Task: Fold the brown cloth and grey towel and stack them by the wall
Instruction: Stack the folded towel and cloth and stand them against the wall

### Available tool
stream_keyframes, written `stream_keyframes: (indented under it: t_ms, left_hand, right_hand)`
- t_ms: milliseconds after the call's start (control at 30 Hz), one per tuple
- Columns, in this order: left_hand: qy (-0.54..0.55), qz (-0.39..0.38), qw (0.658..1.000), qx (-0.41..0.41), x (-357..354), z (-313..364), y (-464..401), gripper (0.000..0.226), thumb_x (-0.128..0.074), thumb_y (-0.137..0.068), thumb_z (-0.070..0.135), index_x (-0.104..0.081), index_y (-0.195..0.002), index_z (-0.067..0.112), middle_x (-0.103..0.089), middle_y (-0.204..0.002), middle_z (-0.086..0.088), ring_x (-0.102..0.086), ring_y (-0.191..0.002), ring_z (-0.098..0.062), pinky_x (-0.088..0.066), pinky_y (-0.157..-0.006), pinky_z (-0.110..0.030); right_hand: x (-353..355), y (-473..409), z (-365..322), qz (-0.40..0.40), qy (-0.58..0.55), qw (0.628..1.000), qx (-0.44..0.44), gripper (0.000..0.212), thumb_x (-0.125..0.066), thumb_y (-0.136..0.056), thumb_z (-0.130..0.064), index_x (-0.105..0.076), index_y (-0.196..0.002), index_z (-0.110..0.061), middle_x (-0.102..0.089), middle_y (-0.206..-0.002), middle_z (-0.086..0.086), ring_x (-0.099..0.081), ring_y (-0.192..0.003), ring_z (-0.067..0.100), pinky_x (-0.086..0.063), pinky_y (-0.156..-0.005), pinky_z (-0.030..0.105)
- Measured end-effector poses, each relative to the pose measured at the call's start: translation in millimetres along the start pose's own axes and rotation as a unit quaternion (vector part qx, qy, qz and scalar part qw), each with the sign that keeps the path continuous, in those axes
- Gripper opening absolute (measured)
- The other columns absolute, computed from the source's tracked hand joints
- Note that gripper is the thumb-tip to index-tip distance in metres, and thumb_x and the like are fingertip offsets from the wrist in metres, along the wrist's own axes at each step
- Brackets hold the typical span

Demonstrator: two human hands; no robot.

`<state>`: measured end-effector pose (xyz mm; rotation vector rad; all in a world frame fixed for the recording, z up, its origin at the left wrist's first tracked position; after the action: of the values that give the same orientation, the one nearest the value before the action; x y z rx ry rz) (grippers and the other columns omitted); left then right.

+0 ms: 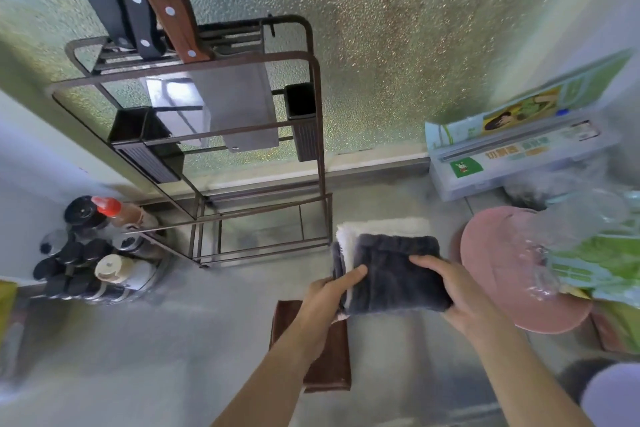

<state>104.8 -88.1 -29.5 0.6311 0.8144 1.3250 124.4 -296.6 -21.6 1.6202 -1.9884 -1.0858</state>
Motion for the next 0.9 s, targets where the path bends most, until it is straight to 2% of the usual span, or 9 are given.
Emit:
stream_keyframes:
  t_ms: [167,267,333,400,467,533,633,767,900]
  left_hand:
    - [0.136,0.101,0.984,-0.062,-26.8,33.9,-33.6,0.060,-0.087,-0.063,0.053,-0.076,-0.108,0.016,-0.080,-0.102,-0.003,-0.075,-0.099,-0.022,-0.056,-0.098,-0.042]
    - [0.138,0.193,0.970,-0.053,-24.5,39.2,-39.0,0.073,-0.077,-0.063,0.072,-0.075,-0.108,0.014,-0.078,-0.097,-0.002,-0.072,-0.100,-0.031,-0.054,-0.096,-0.038]
    - [0.031,0.270,0.961,-0.048,-16.8,42.5,-32.3,0.073,-0.059,-0.075,0.078,-0.073,-0.099,0.010,-0.074,-0.094,-0.011,-0.069,-0.097,-0.033,-0.054,-0.090,-0.038]
    - [-0.107,0.333,0.931,-0.106,-11.3,58.9,-19.1,0.056,-0.044,-0.093,0.064,-0.066,-0.087,0.013,-0.069,-0.083,-0.005,-0.066,-0.084,-0.027,-0.048,-0.076,-0.036]
    - [-0.246,0.362,0.863,-0.251,-17.3,86.9,-9.7,0.036,-0.045,-0.101,0.044,-0.062,-0.088,0.015,-0.065,-0.082,0.001,-0.063,-0.082,-0.026,-0.041,-0.067,-0.033]
    - [-0.398,0.327,0.772,-0.372,-37.3,99.8,-21.8,0.017,-0.050,-0.102,0.024,-0.065,-0.105,0.017,-0.067,-0.106,-0.001,-0.064,-0.100,-0.025,-0.049,-0.075,-0.033]
    - [-0.578,0.247,0.669,-0.397,-64.1,95.1,-60.6,0.055,-0.060,-0.089,0.006,-0.051,-0.142,0.016,-0.044,-0.155,-0.010,-0.041,-0.144,-0.026,-0.046,-0.112,-0.038]
    - [-0.590,0.270,0.613,-0.450,-80.1,115.3,-56.0,0.067,-0.068,-0.080,0.007,-0.050,-0.144,0.010,-0.044,-0.156,-0.012,-0.027,-0.150,-0.028,-0.022,-0.125,-0.039]
    - [-0.615,0.276,0.608,-0.420,-82.1,100.5,-69.3,0.063,-0.049,-0.093,0.017,-0.035,-0.154,0.007,-0.021,-0.166,-0.014,-0.014,-0.156,-0.027,-0.019,-0.126,-0.044]
  right_hand:
    - [6.5,-65.6,-58.6,-0.017,-0.004,1.000,0.015,0.035,-0.070,-0.084,-0.016,-0.069,-0.115,-0.001,-0.076,-0.111,0.017,-0.073,-0.100,0.031,-0.057,-0.079,0.040]
    - [-10.4,-103.0,-72.5,-0.056,-0.014,0.998,0.005,0.039,-0.070,-0.084,-0.018,-0.067,-0.119,-0.001,-0.074,-0.115,0.018,-0.069,-0.109,0.035,-0.056,-0.090,0.044]
    - [-22.4,-125.5,-72.2,-0.075,-0.003,0.997,0.002,0.038,-0.072,-0.082,-0.017,-0.068,-0.117,-0.002,-0.074,-0.115,0.018,-0.069,-0.109,0.036,-0.056,-0.090,0.046]
    - [-30.8,-145.3,-67.6,-0.078,0.033,0.996,0.012,0.040,-0.077,-0.078,-0.018,-0.070,-0.115,-0.004,-0.075,-0.114,0.019,-0.071,-0.105,0.035,-0.058,-0.091,0.047]
    - [-31.4,-161.2,-65.2,-0.050,0.091,0.994,0.044,0.048,-0.084,-0.068,-0.030,-0.073,-0.109,-0.007,-0.076,-0.109,0.017,-0.074,-0.098,0.031,-0.057,-0.093,0.048]
    - [-27.3,-168.0,-69.1,0.008,0.169,0.982,0.089,0.049,-0.084,-0.064,-0.043,-0.073,-0.100,-0.012,-0.079,-0.099,0.011,-0.075,-0.094,0.027,-0.059,-0.089,0.043]
    - [-24.2,-157.3,-91.4,0.114,0.338,0.910,0.209,0.057,-0.071,-0.078,-0.051,-0.062,-0.120,-0.014,-0.071,-0.114,0.009,-0.066,-0.109,0.028,-0.053,-0.093,0.041]
    - [-43.4,-127.4,-108.4,0.086,0.464,0.783,0.406,0.056,-0.045,-0.095,-0.047,-0.039,-0.147,-0.026,-0.049,-0.146,0.006,-0.045,-0.134,0.024,-0.040,-0.110,0.042]
    - [-52.7,-135.7,-80.9,0.033,0.609,0.672,0.421,0.058,-0.030,-0.097,-0.049,-0.036,-0.151,-0.029,-0.027,-0.164,0.008,-0.035,-0.144,0.030,-0.039,-0.114,0.045]
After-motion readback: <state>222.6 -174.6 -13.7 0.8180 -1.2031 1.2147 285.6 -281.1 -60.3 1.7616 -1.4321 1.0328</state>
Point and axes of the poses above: each hand's wrist, its own y-axis away from the middle knuckle, its own x-axis out of the back of the hand, z = x × y, the point moved 9 cm from there along -y, towards the middle knuckle
